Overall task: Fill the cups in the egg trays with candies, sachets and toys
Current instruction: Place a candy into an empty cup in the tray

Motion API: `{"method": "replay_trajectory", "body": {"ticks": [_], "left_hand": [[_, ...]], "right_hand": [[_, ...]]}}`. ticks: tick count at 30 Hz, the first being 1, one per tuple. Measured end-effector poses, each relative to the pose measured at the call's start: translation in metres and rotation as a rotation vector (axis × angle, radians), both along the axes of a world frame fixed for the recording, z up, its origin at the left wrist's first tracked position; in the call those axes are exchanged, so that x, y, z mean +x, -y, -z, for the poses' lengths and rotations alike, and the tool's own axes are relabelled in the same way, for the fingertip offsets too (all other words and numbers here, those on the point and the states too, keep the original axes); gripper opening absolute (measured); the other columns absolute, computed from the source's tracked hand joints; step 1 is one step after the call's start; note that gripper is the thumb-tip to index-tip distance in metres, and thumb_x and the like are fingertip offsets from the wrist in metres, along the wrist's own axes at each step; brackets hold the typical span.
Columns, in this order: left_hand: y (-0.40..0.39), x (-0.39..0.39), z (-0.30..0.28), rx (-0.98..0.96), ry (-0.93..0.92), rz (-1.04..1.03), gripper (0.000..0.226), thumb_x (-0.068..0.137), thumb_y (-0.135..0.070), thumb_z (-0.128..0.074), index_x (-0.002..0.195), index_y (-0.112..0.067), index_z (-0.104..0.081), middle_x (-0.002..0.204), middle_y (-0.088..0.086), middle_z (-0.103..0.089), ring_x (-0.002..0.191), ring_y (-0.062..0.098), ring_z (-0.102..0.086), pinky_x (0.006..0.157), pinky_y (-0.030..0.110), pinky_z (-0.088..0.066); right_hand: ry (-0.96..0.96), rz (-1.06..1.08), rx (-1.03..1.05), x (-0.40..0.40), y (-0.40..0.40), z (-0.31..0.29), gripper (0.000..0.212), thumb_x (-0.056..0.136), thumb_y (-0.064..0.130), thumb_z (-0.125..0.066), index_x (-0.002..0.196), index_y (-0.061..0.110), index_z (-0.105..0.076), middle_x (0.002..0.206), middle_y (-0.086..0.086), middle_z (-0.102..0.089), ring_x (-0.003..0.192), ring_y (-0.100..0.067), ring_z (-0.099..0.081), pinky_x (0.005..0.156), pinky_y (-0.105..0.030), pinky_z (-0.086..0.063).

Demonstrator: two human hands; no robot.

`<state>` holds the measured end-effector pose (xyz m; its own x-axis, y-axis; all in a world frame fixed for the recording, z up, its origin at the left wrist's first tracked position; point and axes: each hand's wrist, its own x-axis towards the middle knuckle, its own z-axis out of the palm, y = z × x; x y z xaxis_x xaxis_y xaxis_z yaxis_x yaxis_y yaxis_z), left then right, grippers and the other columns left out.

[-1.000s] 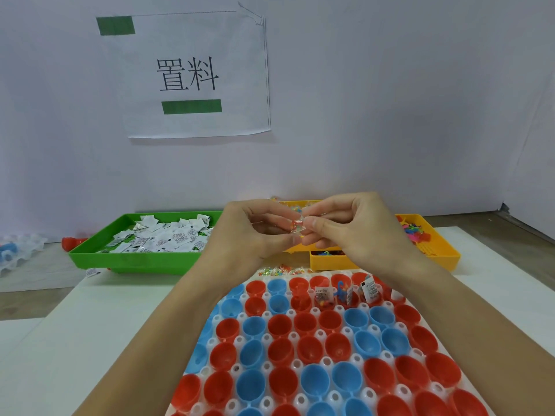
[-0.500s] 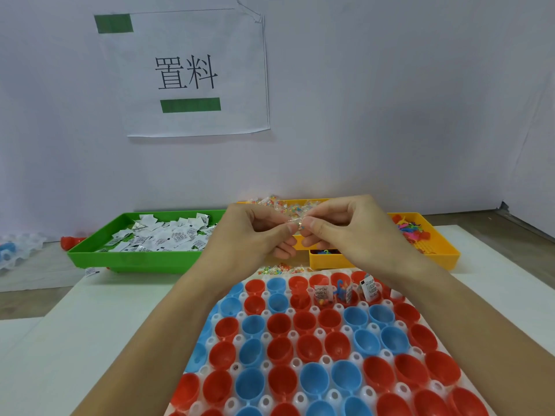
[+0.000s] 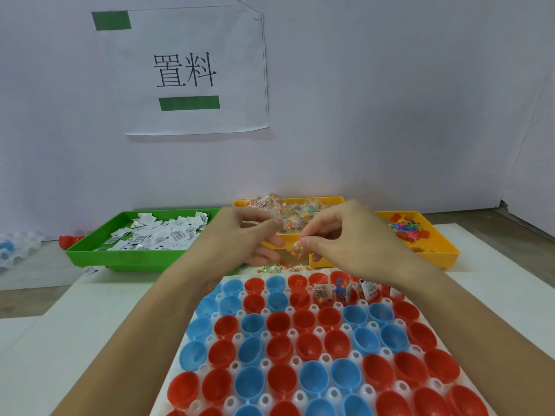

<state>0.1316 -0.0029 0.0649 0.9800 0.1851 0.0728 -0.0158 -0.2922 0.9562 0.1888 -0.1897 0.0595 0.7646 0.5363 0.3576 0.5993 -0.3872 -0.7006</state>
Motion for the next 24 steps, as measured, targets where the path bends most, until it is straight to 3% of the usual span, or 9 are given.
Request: {"method": "replay_trajectory", "body": {"ticks": [7, 17, 22, 24], "left_hand": [[-0.011, 0.002, -0.004, 0.028, 0.065, -0.165, 0.012, 0.094, -0.027, -0.063, 0.094, -0.019, -0.072, 0.081, -0.002, -0.076, 0.068, 0.012, -0.070, 0.056, 0.022, -0.054], [-0.032, 0.004, -0.001, 0.072, 0.099, -0.318, 0.010, 0.095, -0.021, -0.063, 0.093, -0.015, -0.070, 0.081, 0.003, -0.076, 0.069, 0.014, -0.067, 0.062, 0.027, -0.055], [-0.050, 0.005, 0.007, 0.168, 0.119, -0.448, 0.008, 0.091, -0.017, -0.065, 0.087, -0.021, -0.071, 0.084, 0.004, -0.075, 0.080, 0.021, -0.069, 0.075, 0.040, -0.057], [-0.060, 0.006, 0.011, 0.217, 0.138, -0.510, 0.010, 0.091, -0.019, -0.065, 0.084, -0.023, -0.071, 0.086, 0.002, -0.074, 0.081, 0.020, -0.067, 0.074, 0.038, -0.055]], "right_hand": [[0.006, -0.057, -0.233, -0.002, -0.007, 0.010, 0.009, 0.086, 0.020, -0.076, 0.080, 0.025, -0.080, 0.074, 0.015, -0.074, 0.071, 0.009, -0.066, 0.063, -0.008, -0.051], [0.037, -0.070, -0.354, -0.005, -0.009, 0.016, 0.005, 0.084, 0.025, -0.079, 0.083, 0.029, -0.075, 0.074, 0.016, -0.070, 0.072, 0.009, -0.064, 0.062, -0.010, -0.051], [0.042, -0.096, -0.397, -0.008, -0.011, 0.016, 0.006, 0.087, 0.021, -0.077, 0.086, 0.026, -0.079, 0.074, 0.019, -0.069, 0.070, 0.008, -0.065, 0.063, -0.011, -0.053], [0.047, -0.108, -0.404, -0.009, -0.011, 0.016, 0.006, 0.087, 0.020, -0.076, 0.089, 0.025, -0.079, 0.073, 0.020, -0.069, 0.070, 0.007, -0.066, 0.065, -0.013, -0.055]]}}
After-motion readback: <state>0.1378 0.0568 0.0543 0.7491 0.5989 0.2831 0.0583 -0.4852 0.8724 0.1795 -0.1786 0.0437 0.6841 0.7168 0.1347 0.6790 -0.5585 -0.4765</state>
